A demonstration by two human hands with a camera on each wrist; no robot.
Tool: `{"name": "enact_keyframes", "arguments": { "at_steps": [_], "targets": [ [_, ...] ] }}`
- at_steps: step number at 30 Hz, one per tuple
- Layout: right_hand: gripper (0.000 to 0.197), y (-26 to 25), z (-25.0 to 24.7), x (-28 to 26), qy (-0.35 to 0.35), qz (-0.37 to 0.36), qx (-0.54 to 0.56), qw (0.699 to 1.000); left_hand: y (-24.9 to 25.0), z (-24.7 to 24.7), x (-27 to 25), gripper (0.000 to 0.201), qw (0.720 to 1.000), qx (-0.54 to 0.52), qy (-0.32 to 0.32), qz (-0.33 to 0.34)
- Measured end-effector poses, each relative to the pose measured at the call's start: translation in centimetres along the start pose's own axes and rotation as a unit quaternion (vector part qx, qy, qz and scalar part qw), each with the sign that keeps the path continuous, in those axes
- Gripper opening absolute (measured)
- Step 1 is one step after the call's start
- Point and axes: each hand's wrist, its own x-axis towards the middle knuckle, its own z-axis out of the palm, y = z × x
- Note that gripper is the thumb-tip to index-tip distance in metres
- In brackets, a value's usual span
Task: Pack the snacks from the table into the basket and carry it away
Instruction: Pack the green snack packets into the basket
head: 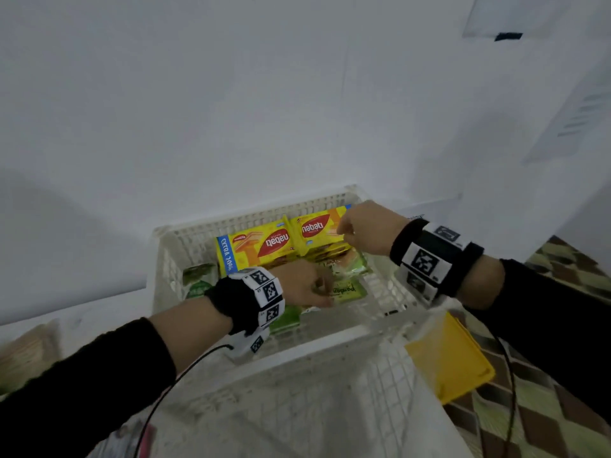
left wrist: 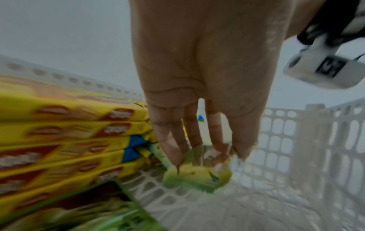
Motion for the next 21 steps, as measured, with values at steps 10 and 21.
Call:
{"name": "enact_keyframes", "arguments": {
  "at_steps": [10, 21],
  "targets": [
    [0.042, 2.6, 7.3, -13.1, 0.053, -0.005, 0.138, 0.989, 2.5, 5.0, 5.7, 0.035, 0.953, 0.24, 0.151, 0.111],
    [0.023, 4.0, 13.4, -14.1, 0.219, -0.034, 0.24, 0.945, -0.3, 7.1, 6.9, 0.068, 0.969, 0.233, 0.064, 0.058]
  ]
}}
